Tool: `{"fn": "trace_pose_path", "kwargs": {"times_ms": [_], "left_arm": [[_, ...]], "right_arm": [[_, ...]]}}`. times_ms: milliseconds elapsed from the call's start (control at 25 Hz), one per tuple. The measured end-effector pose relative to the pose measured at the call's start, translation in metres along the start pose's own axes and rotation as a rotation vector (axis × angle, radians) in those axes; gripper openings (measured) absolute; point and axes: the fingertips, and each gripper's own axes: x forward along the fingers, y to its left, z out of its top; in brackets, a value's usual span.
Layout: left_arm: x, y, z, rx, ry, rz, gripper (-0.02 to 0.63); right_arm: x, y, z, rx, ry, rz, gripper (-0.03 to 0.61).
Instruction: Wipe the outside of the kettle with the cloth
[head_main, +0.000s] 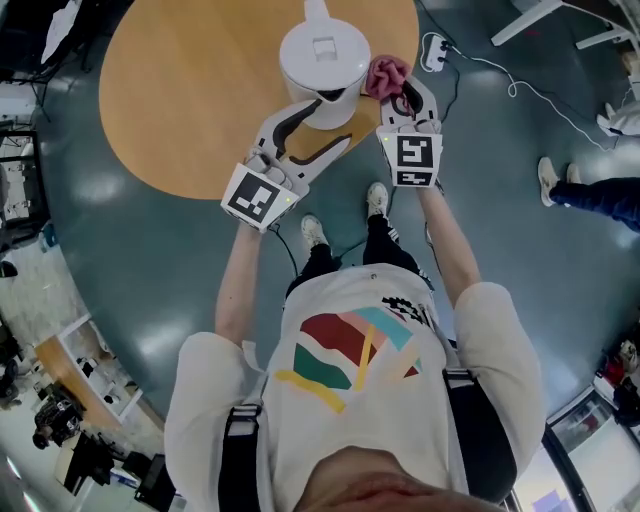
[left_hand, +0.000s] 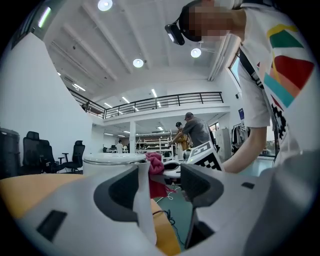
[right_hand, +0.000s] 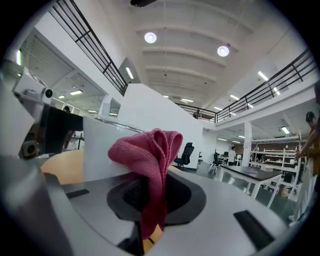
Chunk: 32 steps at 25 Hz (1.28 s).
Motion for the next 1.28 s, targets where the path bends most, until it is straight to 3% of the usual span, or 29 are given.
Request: {"fn": "trace_pose_path", "kwargs": {"times_ms": [200,400,560,680,880,1120,1280], "left_arm": [[-0.003,-0.004,0.003,-0.022,-0.015,0.002,0.302],[0.007,0.016,0.004,-0.037,-0.022,0.03,0.302],[0.004,0.029,-0.006,-0.042,0.03,0.075,0.302],[0.004,0.032,0.001,-0.026,-0.016,0.089,0.302],[-0.01,0.047,-0.013,-0.043,0.055,0.136,0.302],[-0.005,0.056,-0.015,-0.025,0.058,0.139,0.302],[-0.012,0.051,-0.017,-0.048,0.054,0.145,0.302]], "right_arm": [[-0.005,0.031,0.008,-0.011,-0.029,0.074,0.048],[0.023,0.024,0.017,-0.005,-0.053,0.107,0.046],[0.032,0.029,0.017,-0.038,-0.053,0.135,0.046],[0.033,0.032,0.011,-0.044,-0.039,0.151,0.046],[0.05,0.044,0.007,-0.074,-0.022,0.18,0.046],[0.066,0.041,0.008,-0.16,-0.004,0.199,0.047],[0.052,0.031,0.011,-0.157,-0.008,0.138,0.046]]}}
